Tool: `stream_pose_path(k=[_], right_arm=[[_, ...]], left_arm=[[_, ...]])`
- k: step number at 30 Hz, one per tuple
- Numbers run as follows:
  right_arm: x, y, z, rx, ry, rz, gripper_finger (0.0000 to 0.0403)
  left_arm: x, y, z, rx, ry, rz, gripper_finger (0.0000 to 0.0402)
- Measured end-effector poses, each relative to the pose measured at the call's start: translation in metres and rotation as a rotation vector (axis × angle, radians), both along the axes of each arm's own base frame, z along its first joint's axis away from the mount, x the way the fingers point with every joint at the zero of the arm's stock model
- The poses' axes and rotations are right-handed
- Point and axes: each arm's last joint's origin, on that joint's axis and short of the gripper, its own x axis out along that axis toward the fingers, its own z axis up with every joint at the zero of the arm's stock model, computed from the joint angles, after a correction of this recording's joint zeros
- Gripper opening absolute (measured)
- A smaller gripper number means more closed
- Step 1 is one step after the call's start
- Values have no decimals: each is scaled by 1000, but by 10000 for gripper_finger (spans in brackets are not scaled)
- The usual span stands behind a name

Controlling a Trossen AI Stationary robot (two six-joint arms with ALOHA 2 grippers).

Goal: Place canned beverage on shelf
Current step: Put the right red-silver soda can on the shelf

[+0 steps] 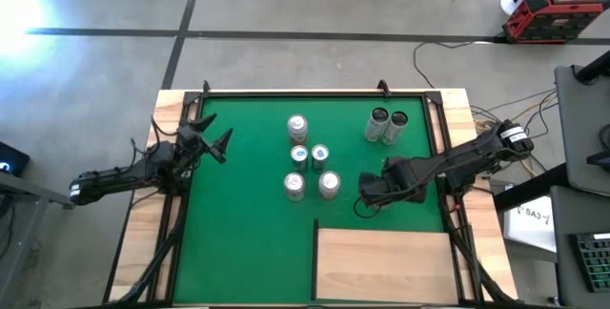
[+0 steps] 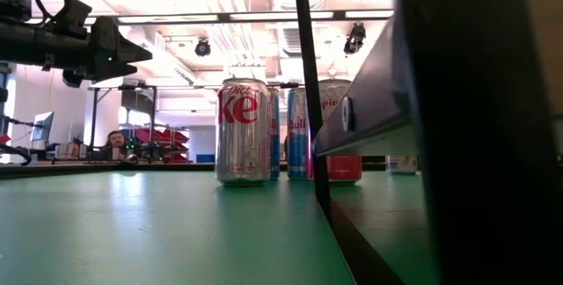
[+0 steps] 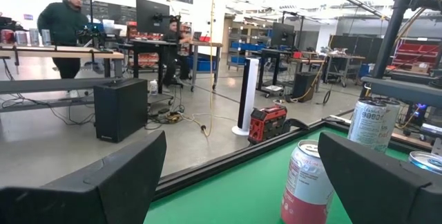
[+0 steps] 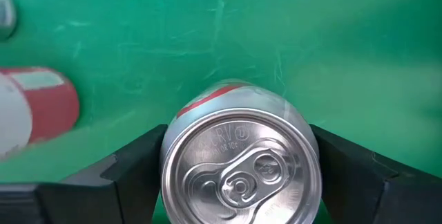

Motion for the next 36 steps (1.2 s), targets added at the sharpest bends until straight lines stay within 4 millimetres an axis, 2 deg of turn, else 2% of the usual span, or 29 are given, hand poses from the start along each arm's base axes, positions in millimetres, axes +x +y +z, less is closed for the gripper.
stream_pose_path(k=[9,18,29,36], right_arm=[[8,3,15,-5,-40,224,295],[16,15,23,0,-121,495,296],[16,49,30,-14,-165,853,304],[26,73,39,-41,-115,1098,305]], left_arm=[[0,0,0,0,0,0,363],[0,0,0,0,0,0,363],[0,0,0,0,0,0,363],[0,0,0,0,0,0,363]])
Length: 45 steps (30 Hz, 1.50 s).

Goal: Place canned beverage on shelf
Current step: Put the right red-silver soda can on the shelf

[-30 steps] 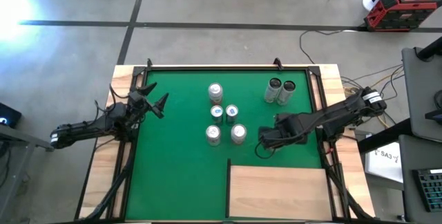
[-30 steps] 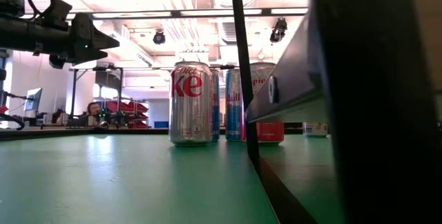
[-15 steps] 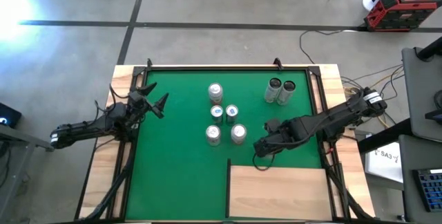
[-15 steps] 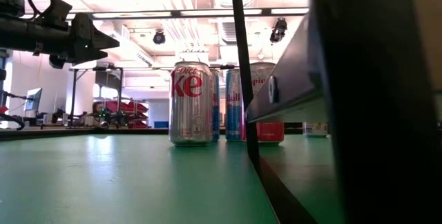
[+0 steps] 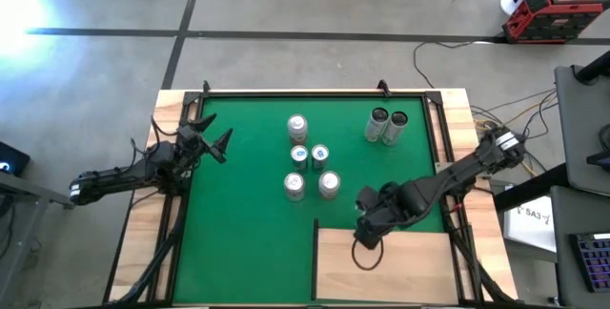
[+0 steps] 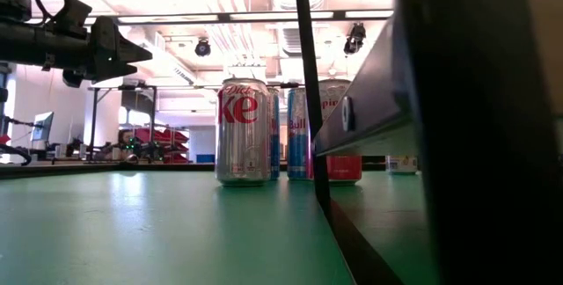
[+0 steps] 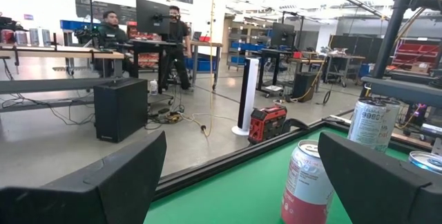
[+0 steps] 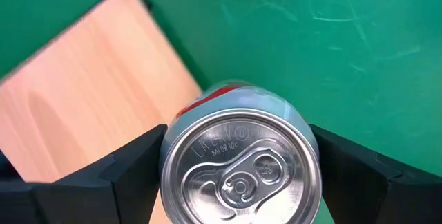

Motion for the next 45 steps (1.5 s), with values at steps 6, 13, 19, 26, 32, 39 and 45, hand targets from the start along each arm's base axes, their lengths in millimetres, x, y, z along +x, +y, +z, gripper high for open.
stream_pose_path(k=[6,13,19,26,32,39,45], right_arm=[[9,22,14,-50,80,91,306],[18,47,20,-21,64,49,306],[22,64,20,24,44,-62,306],[28,80,11,53,65,-183,306],[32,87,8,65,75,-204,306],[34,89,6,56,61,-127,306],[32,91,6,47,67,-89,315]], left_arm=[[0,0,0,0,0,0,363],[0,0,0,0,0,0,363],[0,0,0,0,0,0,363],[0,0,0,0,0,0,363],[0,0,0,0,1,0,363],[0,0,0,0,0,0,363],[0,0,0,0,1,0,363]])
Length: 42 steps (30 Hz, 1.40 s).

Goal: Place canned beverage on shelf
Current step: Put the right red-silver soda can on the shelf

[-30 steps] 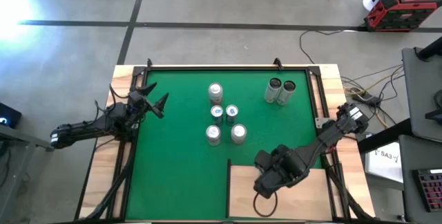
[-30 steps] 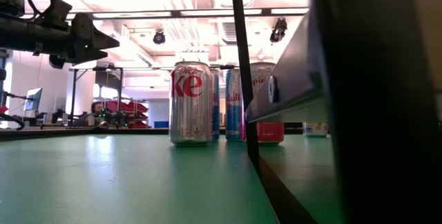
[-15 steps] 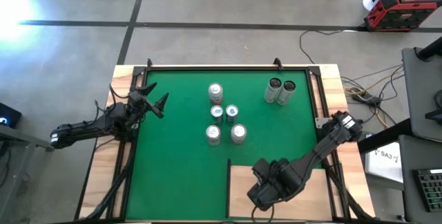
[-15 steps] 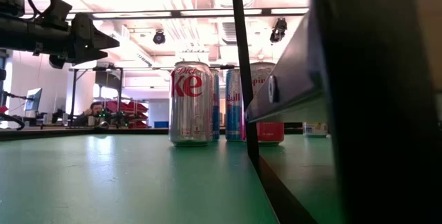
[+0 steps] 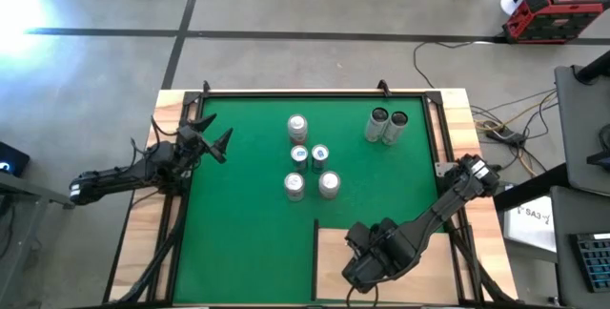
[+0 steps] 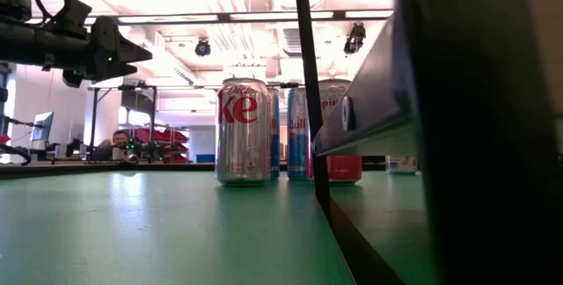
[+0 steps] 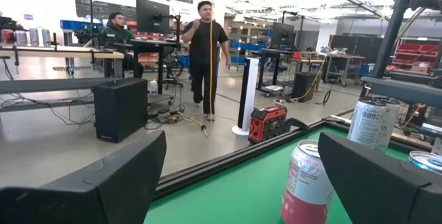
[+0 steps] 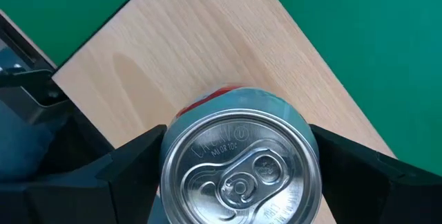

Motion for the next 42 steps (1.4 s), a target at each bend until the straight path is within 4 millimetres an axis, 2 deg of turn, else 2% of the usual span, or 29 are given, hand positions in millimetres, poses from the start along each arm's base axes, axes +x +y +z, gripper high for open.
stream_pose_path(k=[8,15,22,30,37,42], right_arm=[[-6,7,-1,-7,8,20,350],[-8,11,-2,-6,8,27,354],[-17,23,-2,32,18,-49,354],[-37,44,-2,93,33,-251,354],[-45,53,-3,131,-55,-651,354],[-40,58,-14,112,-62,-656,354]], left_arm=[[0,0,0,0,0,0,363],[0,0,0,0,0,0,363],[0,0,0,0,0,0,363],[0,0,0,0,0,0,363],[0,0,0,0,0,0,363],[0,0,0,0,-1,0,363]])
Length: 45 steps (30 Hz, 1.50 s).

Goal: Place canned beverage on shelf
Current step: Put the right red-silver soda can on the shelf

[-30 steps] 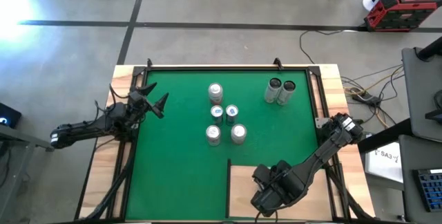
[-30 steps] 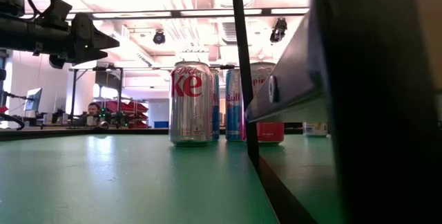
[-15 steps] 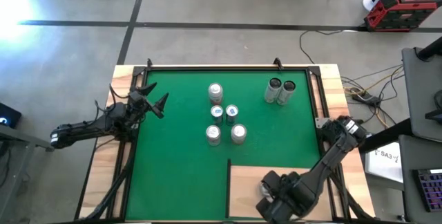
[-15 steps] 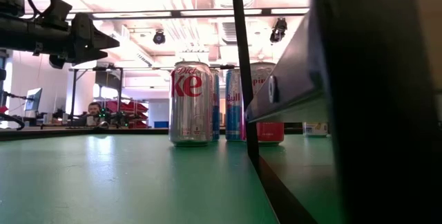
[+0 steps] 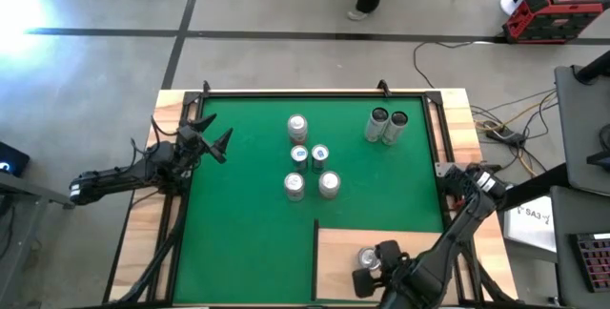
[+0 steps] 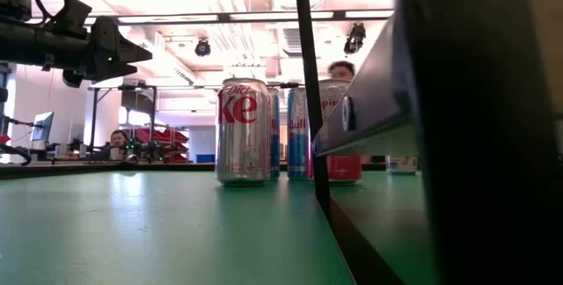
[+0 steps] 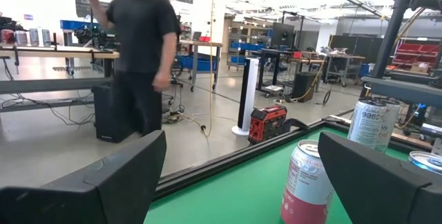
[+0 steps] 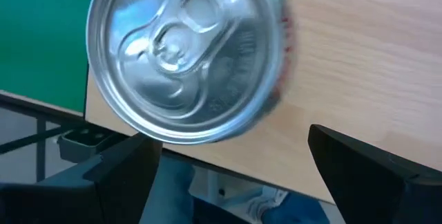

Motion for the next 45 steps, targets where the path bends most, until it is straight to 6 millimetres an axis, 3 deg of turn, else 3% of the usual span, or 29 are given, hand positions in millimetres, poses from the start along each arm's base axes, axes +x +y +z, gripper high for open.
stream_pose_path(k=[14,45], right_arm=[[6,4,-13,-81,-31,25,354],[11,12,-58,-476,-131,97,354]], left_arm=[[0,0,0,0,1,0,363],[0,0,0,0,0,0,363]])
